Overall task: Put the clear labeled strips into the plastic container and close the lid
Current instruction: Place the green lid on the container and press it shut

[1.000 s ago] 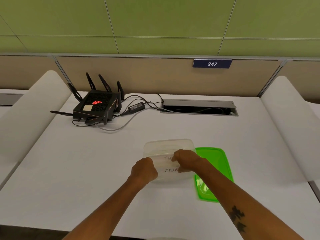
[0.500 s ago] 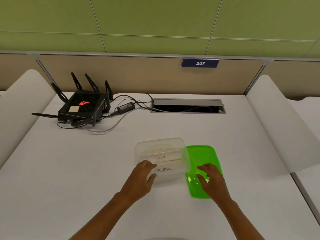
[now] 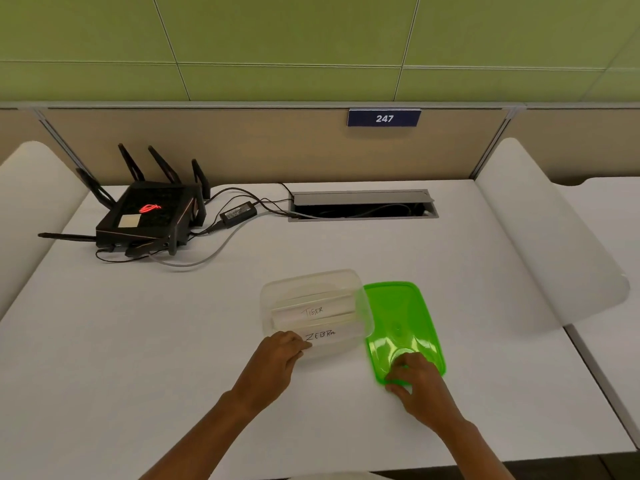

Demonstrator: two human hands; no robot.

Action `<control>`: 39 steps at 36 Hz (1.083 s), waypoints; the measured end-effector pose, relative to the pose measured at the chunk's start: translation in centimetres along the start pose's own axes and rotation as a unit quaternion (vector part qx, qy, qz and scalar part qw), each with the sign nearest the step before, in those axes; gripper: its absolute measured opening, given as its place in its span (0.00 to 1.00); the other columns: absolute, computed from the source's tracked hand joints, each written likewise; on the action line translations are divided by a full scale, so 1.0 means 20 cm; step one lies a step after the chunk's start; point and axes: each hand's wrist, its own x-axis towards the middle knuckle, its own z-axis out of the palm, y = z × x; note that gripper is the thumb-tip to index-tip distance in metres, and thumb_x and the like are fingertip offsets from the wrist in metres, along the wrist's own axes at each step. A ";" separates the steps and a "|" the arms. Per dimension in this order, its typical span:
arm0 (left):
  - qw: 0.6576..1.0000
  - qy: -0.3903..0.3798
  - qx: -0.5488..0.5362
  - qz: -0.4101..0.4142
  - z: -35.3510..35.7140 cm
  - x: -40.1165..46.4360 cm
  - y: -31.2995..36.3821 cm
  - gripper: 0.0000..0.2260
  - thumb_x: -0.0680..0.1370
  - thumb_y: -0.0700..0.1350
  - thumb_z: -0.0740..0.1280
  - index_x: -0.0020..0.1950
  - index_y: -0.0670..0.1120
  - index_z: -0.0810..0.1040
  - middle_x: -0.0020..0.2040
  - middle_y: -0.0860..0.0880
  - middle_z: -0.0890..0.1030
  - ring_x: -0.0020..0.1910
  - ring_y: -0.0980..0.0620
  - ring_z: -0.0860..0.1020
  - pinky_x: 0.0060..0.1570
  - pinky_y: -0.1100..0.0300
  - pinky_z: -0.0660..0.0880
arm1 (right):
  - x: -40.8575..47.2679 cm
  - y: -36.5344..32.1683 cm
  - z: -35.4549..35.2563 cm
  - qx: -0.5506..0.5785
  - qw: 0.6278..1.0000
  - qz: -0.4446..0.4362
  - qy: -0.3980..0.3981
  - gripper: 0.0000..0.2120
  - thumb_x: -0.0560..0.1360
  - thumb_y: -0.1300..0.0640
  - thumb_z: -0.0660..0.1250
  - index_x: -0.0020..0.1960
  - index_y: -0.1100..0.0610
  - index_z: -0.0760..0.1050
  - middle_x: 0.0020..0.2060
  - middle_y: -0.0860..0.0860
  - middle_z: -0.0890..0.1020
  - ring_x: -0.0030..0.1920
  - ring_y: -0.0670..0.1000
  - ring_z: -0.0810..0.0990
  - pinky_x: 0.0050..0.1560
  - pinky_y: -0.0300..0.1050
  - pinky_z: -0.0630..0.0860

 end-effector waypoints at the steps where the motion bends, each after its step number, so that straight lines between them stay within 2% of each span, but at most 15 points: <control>1: 1.000 0.001 0.001 0.001 0.00 0.00 0.00 0.12 0.80 0.39 0.70 0.62 0.48 0.84 0.58 0.53 0.84 0.57 0.54 0.80 0.63 0.78 0.64 | 0.00 0.00 0.00 -0.003 1.000 -0.001 0.002 0.07 0.66 0.53 0.80 0.43 0.47 0.85 0.46 0.44 0.81 0.49 0.48 0.79 0.45 0.48 0.79; 5: 1.000 0.013 0.006 0.006 0.01 0.00 -0.02 0.12 0.80 0.39 0.70 0.62 0.49 0.84 0.58 0.53 0.84 0.58 0.53 0.81 0.63 0.70 0.70 | 0.00 -0.01 0.00 -0.022 1.000 0.001 0.021 0.07 0.70 0.59 0.78 0.43 0.50 0.82 0.45 0.44 0.80 0.47 0.51 0.80 0.44 0.49 0.78; 9: 1.000 0.022 0.003 0.005 0.00 0.00 -0.02 0.12 0.80 0.40 0.70 0.62 0.49 0.84 0.58 0.53 0.84 0.58 0.53 0.81 0.62 0.67 0.72 | -0.02 -0.04 -0.06 -0.067 0.993 0.006 0.099 0.03 0.75 0.60 0.69 0.47 0.54 0.79 0.48 0.49 0.80 0.47 0.55 0.78 0.43 0.52 0.75; 12: 1.000 0.025 -0.009 0.007 -0.01 -0.01 -0.03 0.11 0.81 0.41 0.69 0.62 0.50 0.84 0.58 0.55 0.84 0.57 0.55 0.80 0.62 0.67 0.73 | -0.01 -0.05 -0.15 -0.063 0.986 0.029 0.155 0.06 0.77 0.58 0.64 0.51 0.56 0.78 0.50 0.52 0.81 0.50 0.57 0.79 0.47 0.53 0.74; 14: 0.999 0.031 -0.019 0.009 -0.02 -0.01 -0.03 0.11 0.81 0.42 0.69 0.61 0.51 0.84 0.56 0.57 0.83 0.56 0.58 0.79 0.60 0.63 0.75 | 0.01 -0.06 -0.24 -0.029 0.980 0.064 0.186 0.09 0.78 0.57 0.61 0.54 0.57 0.77 0.52 0.53 0.81 0.53 0.59 0.79 0.53 0.54 0.75; 16: 0.999 0.042 -0.027 0.014 -0.04 0.00 -0.02 0.10 0.81 0.44 0.69 0.61 0.51 0.84 0.55 0.58 0.82 0.56 0.59 0.79 0.58 0.60 0.76 | 0.04 -0.09 -0.34 0.026 0.968 0.106 0.226 0.09 0.79 0.58 0.60 0.57 0.56 0.76 0.53 0.53 0.81 0.54 0.57 0.79 0.57 0.50 0.74; 19: 0.996 0.072 -0.052 0.013 -0.07 0.02 0.01 0.11 0.81 0.46 0.70 0.63 0.51 0.82 0.57 0.58 0.81 0.59 0.60 0.77 0.61 0.63 0.76 | 0.11 -0.17 -0.48 0.100 0.940 0.140 0.295 0.10 0.81 0.65 0.61 0.59 0.54 0.73 0.52 0.50 0.80 0.52 0.51 0.78 0.53 0.40 0.72; 24: 0.984 0.125 -0.129 -0.010 -0.15 0.11 0.06 0.15 0.80 0.45 0.72 0.67 0.51 0.81 0.58 0.57 0.81 0.59 0.58 0.80 0.59 0.57 0.79 | 0.23 -0.29 -0.69 0.163 0.900 0.128 0.384 0.09 0.82 0.65 0.58 0.60 0.56 0.71 0.51 0.51 0.79 0.49 0.48 0.76 0.50 0.28 0.70; 28: 0.966 0.157 -0.202 -0.036 -0.23 0.22 0.13 0.21 0.79 0.44 0.73 0.72 0.50 0.77 0.59 0.55 0.81 0.60 0.54 0.80 0.58 0.61 0.78 | 0.33 -0.40 -0.79 0.199 0.874 0.106 0.431 0.07 0.83 0.64 0.58 0.60 0.58 0.70 0.51 0.55 0.79 0.50 0.50 0.77 0.51 0.29 0.70; 29: 0.962 0.163 -0.214 -0.041 -0.25 0.24 0.14 0.22 0.79 0.44 0.73 0.73 0.50 0.76 0.60 0.55 0.81 0.61 0.54 0.80 0.59 0.63 0.78 | 0.36 -0.42 -0.81 0.211 0.867 0.099 0.440 0.07 0.83 0.61 0.57 0.60 0.57 0.70 0.51 0.57 0.80 0.50 0.52 0.77 0.52 0.32 0.72; 31: 0.956 0.175 -0.232 -0.051 -0.29 0.30 0.16 0.24 0.79 0.44 0.73 0.75 0.50 0.74 0.60 0.54 0.81 0.61 0.55 0.80 0.58 0.65 0.78 | 0.42 -0.47 -0.84 0.248 0.857 0.093 0.442 0.07 0.84 0.57 0.56 0.59 0.52 0.71 0.50 0.59 0.81 0.50 0.57 0.81 0.53 0.46 0.76; 33: 0.948 0.190 -0.247 -0.061 -0.32 0.36 0.17 0.25 0.79 0.44 0.73 0.76 0.50 0.73 0.61 0.53 0.81 0.60 0.56 0.80 0.56 0.65 0.79 | 0.48 -0.54 -0.85 0.291 0.850 0.089 0.430 0.07 0.85 0.56 0.56 0.57 0.48 0.71 0.46 0.58 0.82 0.46 0.60 0.83 0.50 0.54 0.79; 36: 0.940 0.207 -0.262 -0.068 -0.35 0.41 0.17 0.25 0.80 0.44 0.72 0.77 0.49 0.73 0.60 0.52 0.82 0.59 0.55 0.81 0.55 0.62 0.80 | 0.55 -0.63 -0.85 0.371 0.838 0.088 0.391 0.06 0.86 0.59 0.56 0.58 0.55 0.72 0.43 0.56 0.81 0.41 0.58 0.84 0.43 0.52 0.81; 39: 0.931 0.224 -0.273 -0.085 -0.38 0.43 0.15 0.23 0.80 0.40 0.71 0.75 0.46 0.75 0.54 0.49 0.83 0.54 0.54 0.82 0.52 0.61 0.82 | 0.63 -0.67 -0.81 0.416 0.827 0.123 0.357 0.07 0.86 0.60 0.57 0.58 0.59 0.74 0.43 0.55 0.81 0.38 0.53 0.84 0.37 0.47 0.80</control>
